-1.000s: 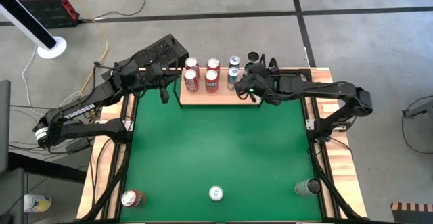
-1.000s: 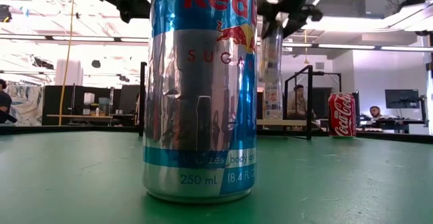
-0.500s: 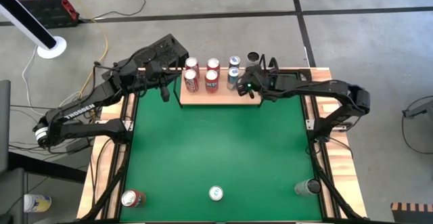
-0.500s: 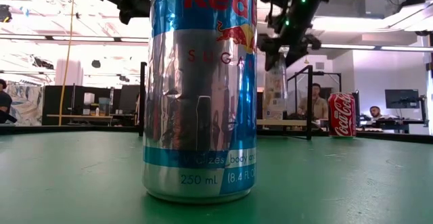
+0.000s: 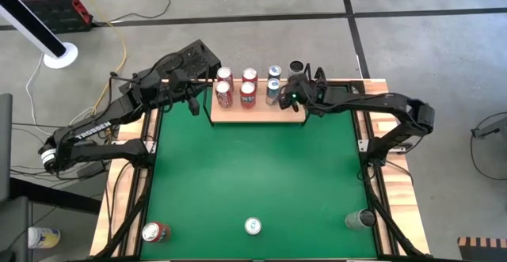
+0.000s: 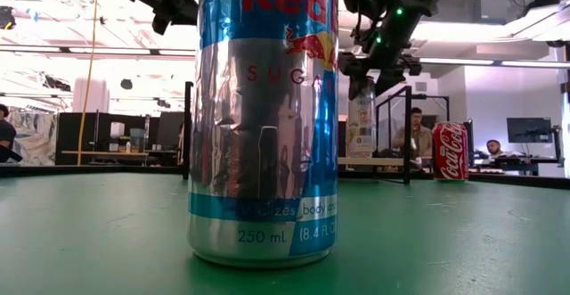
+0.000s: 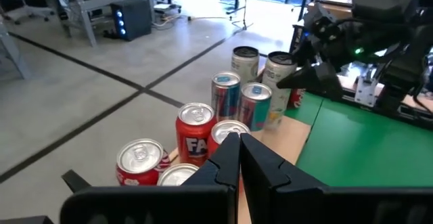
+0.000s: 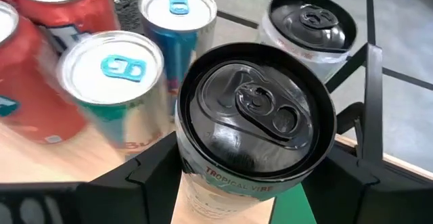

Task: Place canned beverage on shelf
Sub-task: Put the top white soda can on the shelf

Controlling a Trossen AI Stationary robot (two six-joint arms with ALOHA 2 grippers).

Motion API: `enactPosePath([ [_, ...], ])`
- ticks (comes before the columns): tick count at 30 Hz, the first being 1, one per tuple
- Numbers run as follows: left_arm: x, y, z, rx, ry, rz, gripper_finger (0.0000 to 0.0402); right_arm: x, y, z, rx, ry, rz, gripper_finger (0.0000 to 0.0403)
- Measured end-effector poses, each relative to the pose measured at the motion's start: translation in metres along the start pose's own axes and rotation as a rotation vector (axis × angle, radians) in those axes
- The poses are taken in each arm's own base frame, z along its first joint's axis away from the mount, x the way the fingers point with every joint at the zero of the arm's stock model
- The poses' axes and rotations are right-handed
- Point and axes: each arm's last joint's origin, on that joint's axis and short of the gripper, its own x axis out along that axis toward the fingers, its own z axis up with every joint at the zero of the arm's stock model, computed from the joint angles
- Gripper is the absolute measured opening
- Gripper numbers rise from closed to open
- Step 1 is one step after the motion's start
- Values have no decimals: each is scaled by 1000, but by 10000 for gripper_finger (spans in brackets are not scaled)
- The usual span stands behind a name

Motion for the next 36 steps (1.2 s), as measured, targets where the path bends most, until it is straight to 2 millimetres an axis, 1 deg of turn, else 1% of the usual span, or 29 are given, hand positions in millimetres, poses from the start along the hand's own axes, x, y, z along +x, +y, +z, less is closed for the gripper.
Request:
enactPosePath([
  [3, 0, 0, 0, -16, 0, -4, 0, 7, -2, -10, 3, 9, 9, 276],
  [5, 0, 0, 0, -27, 1, -4, 0, 8, -2, -11, 5, 9, 13, 276],
  [10, 0, 0, 0, -38, 1, -4, 0, 9, -1, -10, 0, -2, 28, 276],
  [15, 0, 1, 0, -39, 0, 21, 0, 13, -5, -7, 18, 12, 55, 279],
  [23, 0, 1, 0, -42, 0, 21, 0, 15, -7, -6, 22, 24, 66, 337],
  [25, 0, 1, 0, -42, 1, 22, 0, 15, -9, -5, 23, 29, 67, 346],
  [30, 0, 1, 0, -30, 1, 27, 0, 10, -10, 2, -7, 55, 54, 347],
  [36, 0, 2, 0, -12, -1, 76, 0, 4, -11, 13, -21, 53, 49, 344],
])
